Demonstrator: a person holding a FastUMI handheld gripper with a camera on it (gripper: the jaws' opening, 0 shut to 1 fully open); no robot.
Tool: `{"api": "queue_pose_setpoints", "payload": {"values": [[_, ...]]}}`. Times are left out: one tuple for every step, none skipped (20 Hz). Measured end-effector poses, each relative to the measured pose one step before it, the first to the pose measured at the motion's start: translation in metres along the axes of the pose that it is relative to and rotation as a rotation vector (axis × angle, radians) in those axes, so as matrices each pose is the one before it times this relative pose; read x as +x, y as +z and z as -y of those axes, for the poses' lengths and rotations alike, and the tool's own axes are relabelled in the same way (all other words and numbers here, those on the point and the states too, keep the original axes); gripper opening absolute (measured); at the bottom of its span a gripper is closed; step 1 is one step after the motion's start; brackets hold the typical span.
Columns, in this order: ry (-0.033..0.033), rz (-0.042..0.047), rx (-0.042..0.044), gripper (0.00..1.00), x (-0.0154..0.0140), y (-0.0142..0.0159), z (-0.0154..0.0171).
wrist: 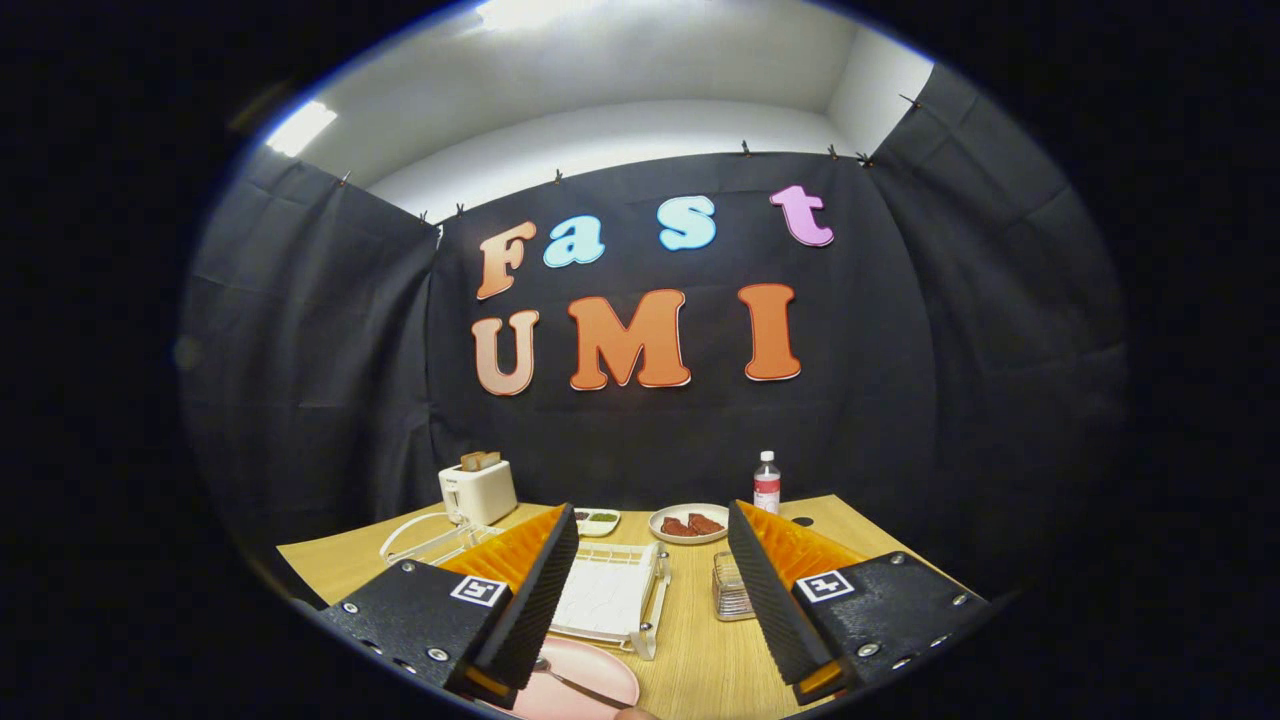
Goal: Take the plate from the dish rack, then take the spoon from the basket and place it into the plate.
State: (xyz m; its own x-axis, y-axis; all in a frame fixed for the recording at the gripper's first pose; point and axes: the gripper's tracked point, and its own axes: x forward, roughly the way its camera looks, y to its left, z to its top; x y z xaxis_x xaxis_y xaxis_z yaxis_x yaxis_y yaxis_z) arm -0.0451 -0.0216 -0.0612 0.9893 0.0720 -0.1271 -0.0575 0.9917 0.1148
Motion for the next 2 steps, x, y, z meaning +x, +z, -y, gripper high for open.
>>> {"api": "queue_pose_setpoints", "payload": {"values": [[0.00023, 0.00228, 0.00028, 0.90, 0.00067, -0.00080, -0.00007], [-0.00008, -0.00055, 0.00128, 0.89, 0.00123, -0.00223, 0.00044]]}}
